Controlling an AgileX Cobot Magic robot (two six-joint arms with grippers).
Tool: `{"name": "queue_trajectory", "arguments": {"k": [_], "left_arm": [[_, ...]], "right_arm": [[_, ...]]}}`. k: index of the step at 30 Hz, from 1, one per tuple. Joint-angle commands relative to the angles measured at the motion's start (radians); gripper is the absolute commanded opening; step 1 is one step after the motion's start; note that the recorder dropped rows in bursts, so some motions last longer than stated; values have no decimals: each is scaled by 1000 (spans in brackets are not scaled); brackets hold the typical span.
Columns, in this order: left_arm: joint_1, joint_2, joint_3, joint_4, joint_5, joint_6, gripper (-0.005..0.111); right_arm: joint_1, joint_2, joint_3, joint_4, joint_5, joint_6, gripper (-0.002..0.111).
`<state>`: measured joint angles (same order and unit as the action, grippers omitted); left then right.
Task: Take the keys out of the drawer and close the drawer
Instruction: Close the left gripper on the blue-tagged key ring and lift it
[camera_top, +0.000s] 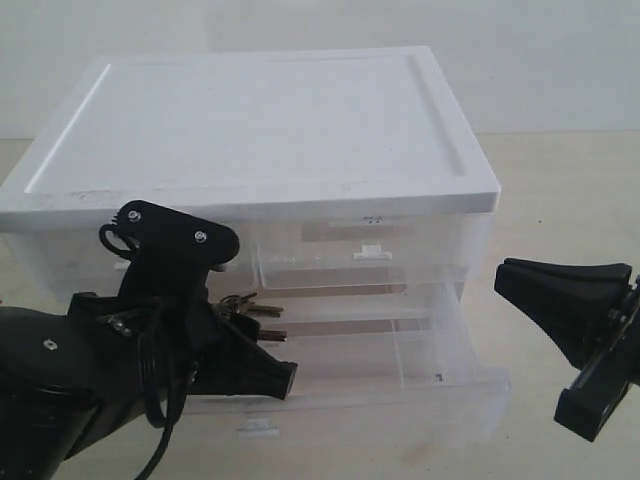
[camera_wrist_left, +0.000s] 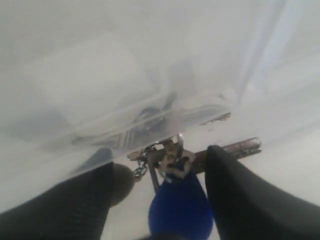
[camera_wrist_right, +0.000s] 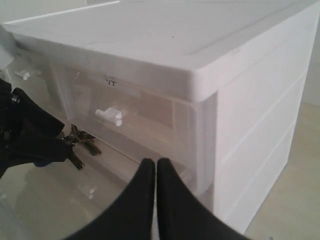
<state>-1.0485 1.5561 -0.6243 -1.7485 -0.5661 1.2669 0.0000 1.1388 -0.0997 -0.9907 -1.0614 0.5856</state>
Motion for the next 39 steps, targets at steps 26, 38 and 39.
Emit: {"name": "queue_trajectory", "arguments": {"k": [26, 38, 39], "left_arm": [[-8, -200, 20, 4, 88, 275, 4], [-10, -291, 13, 4, 94, 380, 4], [-10, -313, 14, 4, 94, 391, 4]], "right_arm": [[-2, 0, -7, 5, -3, 8, 0], [-2, 0, -7, 17, 9, 8, 0], [-2, 0, -7, 17, 9, 6, 0]]}}
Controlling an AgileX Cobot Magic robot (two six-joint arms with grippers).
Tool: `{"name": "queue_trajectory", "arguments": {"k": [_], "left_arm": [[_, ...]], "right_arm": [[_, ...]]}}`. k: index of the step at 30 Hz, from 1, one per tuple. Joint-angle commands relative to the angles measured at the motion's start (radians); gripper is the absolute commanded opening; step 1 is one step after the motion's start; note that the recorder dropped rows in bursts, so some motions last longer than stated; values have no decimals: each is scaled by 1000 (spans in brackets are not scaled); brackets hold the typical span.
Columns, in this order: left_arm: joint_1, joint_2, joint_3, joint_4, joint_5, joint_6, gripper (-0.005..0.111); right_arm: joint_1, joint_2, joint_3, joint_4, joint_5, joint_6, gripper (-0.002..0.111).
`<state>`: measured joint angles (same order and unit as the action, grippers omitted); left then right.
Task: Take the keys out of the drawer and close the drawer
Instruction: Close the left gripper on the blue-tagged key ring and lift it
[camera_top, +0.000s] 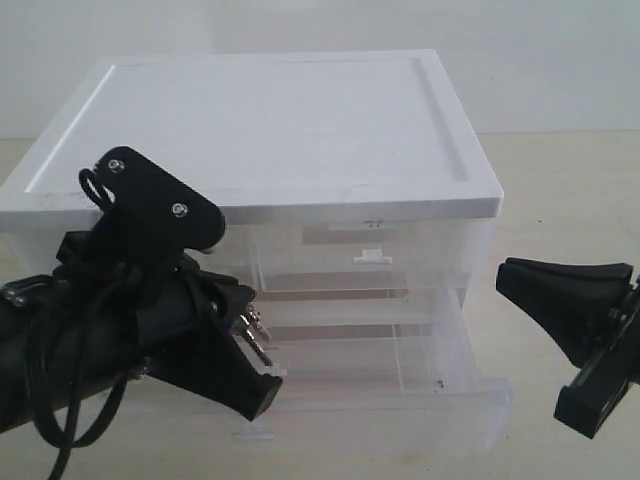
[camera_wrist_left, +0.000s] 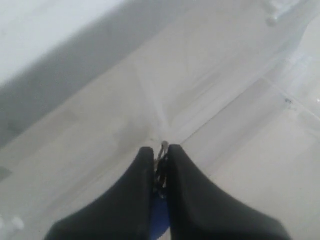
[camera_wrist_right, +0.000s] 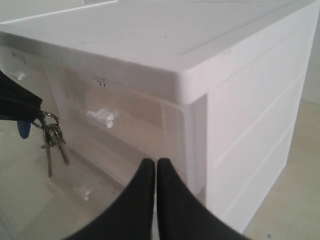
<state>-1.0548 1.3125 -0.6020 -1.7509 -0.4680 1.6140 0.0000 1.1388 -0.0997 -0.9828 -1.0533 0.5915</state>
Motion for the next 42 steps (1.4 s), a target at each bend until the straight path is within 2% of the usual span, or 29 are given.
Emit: {"name": "queue_trajectory", "arguments": {"k": [1, 8, 10, 12, 13, 14, 16, 18, 21, 24, 29, 34, 42], "left_arm": [[-4, -93, -9, 6, -4, 52, 4], [-16, -288, -7, 6, 121, 114, 4], [-38, -305, 20, 6, 121, 68, 4], [-39, -273, 91, 6, 104, -45, 7], [-35, -252, 115, 6, 75, -79, 15], [-35, -225, 143, 6, 37, -123, 28], [-35, -195, 157, 6, 28, -150, 45], [-35, -160, 159, 6, 24, -173, 58], [-27, -107, 159, 6, -5, -195, 59], [11, -58, 159, 6, -9, -213, 59], [87, 3, 159, 6, 129, -215, 59], [163, 43, 159, 6, 144, -254, 59], [176, 46, 147, 6, 169, -265, 55]], "right_arm": [[-2, 0, -7, 9, 1, 0, 0], [-2, 0, -7, 9, 3, 0, 0], [-2, 0, -7, 9, 3, 0, 0], [-2, 0, -7, 6, 8, 0, 0], [-2, 0, -7, 6, 15, 2, 0], [-2, 0, -5, 6, 16, 2, 0], [-2, 0, -5, 3, 13, 2, 0], [-2, 0, -5, 3, 11, 4, 0], [-2, 0, -5, 3, 11, 4, 0], [-2, 0, -5, 3, 11, 4, 0], [-2, 0, -5, 4, 11, 4, 0], [-2, 0, -5, 4, 11, 4, 0], [-2, 0, -5, 4, 11, 4, 0]]}}
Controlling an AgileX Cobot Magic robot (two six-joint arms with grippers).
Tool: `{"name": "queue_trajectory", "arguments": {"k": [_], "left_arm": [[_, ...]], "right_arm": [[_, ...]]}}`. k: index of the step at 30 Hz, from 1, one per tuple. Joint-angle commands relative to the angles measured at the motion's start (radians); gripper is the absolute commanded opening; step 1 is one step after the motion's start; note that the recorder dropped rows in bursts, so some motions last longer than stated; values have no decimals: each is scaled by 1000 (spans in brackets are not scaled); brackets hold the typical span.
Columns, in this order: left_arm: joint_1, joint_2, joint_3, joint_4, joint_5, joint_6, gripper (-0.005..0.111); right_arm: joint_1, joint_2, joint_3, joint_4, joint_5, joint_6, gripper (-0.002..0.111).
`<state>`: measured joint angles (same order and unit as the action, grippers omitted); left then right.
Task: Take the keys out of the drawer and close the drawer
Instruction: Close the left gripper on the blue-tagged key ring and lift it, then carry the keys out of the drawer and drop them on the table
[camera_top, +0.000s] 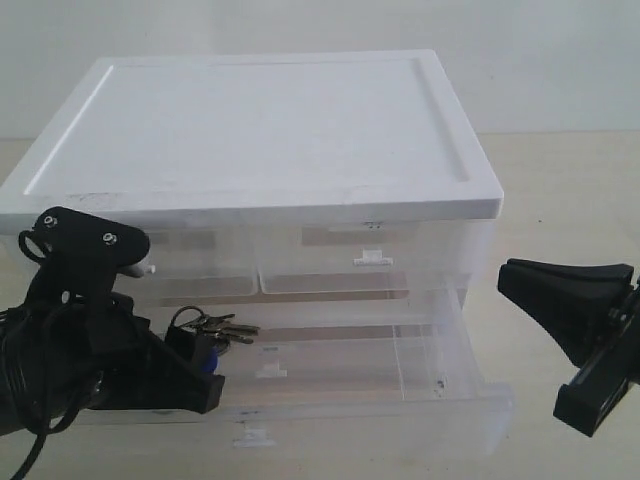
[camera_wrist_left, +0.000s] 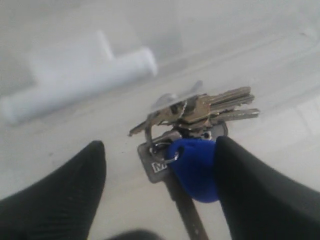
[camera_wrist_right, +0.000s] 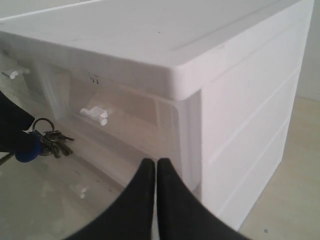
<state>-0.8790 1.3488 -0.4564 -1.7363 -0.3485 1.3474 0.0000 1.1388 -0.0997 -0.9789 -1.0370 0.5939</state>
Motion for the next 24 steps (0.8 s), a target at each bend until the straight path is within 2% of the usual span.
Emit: {"name": "queue_trajectory", "arguments": {"k": [1, 3, 5, 10, 16, 24], "left_arm": [[0, 14, -3, -8, 64, 2, 54], [0, 27, -10, -8, 113, 2, 51], [0, 42, -16, 30, 169, 2, 41], [0, 89, -33, 53, 182, 39, 4], [-2, 77, -54, 57, 165, 62, 4], [-2, -71, -72, 57, 168, 117, 4]], "right_arm": [[-2, 0, -5, 1, -5, 2, 0], [-2, 0, -5, 1, -5, 2, 0], [-2, 0, -5, 1, -5, 2, 0], [-2, 0, -5, 1, -5, 2, 0], [-2, 0, -5, 2, -5, 2, 0], [-2, 0, -5, 4, -5, 2, 0]]}}
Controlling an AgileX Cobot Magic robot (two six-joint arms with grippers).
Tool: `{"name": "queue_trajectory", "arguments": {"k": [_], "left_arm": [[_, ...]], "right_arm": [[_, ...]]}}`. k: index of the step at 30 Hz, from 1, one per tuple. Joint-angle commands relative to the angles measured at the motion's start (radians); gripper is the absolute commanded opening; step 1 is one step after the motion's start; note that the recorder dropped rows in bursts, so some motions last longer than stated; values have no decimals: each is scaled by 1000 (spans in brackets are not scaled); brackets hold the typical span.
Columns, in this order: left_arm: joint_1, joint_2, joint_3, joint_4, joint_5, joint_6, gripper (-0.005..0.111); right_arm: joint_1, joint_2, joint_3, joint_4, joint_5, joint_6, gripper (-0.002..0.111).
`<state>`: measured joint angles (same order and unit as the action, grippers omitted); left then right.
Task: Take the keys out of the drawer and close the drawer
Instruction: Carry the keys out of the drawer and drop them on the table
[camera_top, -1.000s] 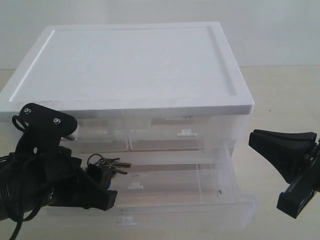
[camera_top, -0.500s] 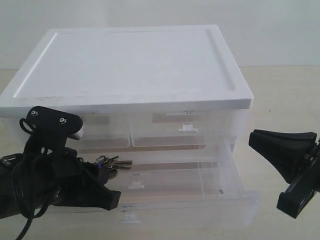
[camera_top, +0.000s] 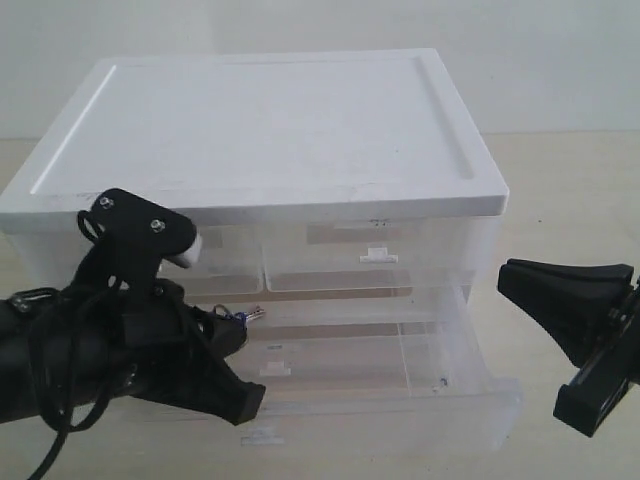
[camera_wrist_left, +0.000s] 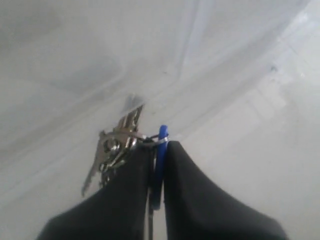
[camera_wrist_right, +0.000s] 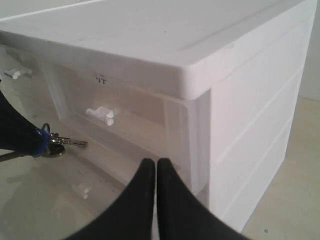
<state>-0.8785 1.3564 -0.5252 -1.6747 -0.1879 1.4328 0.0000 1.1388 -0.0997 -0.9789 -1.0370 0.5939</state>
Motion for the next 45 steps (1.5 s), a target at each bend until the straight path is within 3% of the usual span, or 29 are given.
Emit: {"name": "queue_trajectory", "arguments": {"k": [1, 12, 22, 29, 33, 36, 45], "left_arm": [[-3, -102, -4, -4, 7, 39, 4], [-3, -325, -4, -4, 27, 134, 4], [-3, -503, 26, 20, 399, 145, 4], [-3, -535, 129, 112, 536, 91, 4], [-3, -524, 217, 146, 533, 68, 4], [-3, -507, 298, 93, 393, 68, 4], [-3, -391, 302, 60, 139, 65, 4]], "right_arm": [[-2, 0, -5, 4, -5, 2, 0], [-2, 0, -5, 4, -5, 0, 0], [-2, 0, -5, 9, -5, 0, 0], [-2, 0, -5, 9, -5, 0, 0], [-2, 0, -5, 9, -5, 0, 0], [-2, 0, -5, 9, -5, 0, 0], [-2, 0, -5, 6, 15, 2, 0]]}}
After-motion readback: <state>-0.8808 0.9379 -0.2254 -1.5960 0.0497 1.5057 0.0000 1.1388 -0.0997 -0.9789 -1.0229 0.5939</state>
